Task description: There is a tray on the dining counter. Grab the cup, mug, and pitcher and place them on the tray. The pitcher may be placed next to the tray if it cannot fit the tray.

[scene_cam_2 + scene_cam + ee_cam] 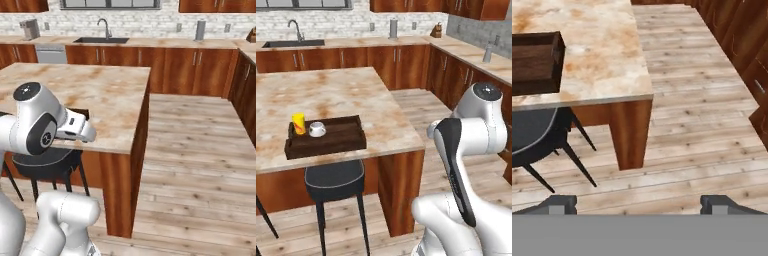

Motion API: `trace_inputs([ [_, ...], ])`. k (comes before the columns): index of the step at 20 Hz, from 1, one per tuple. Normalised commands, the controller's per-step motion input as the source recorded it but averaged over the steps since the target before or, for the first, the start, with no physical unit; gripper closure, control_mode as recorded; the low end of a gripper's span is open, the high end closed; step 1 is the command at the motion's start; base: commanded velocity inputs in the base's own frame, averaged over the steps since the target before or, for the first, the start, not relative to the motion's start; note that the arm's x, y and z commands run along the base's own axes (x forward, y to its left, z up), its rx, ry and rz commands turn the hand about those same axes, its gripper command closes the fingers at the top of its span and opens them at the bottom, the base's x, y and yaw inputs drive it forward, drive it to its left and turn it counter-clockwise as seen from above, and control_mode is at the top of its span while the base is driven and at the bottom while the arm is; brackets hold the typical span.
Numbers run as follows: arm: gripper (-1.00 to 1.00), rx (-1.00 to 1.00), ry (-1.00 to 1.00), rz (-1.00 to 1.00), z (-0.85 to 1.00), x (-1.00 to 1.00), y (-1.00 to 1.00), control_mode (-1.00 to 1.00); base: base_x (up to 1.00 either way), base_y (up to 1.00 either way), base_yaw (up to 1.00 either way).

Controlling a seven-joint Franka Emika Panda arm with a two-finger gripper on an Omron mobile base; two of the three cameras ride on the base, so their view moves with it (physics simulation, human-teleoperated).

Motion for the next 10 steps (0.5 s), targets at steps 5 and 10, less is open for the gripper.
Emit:
trace_inputs([
  [5,-1.00,0.00,0.00,0.00,0.00,0.00,0.00,1.00,0.00,-1.00,0.00],
  [10,-1.00,0.00,0.00,0.00,0.00,0.00,0.00,1.00,0.08,-1.00,0.00],
])
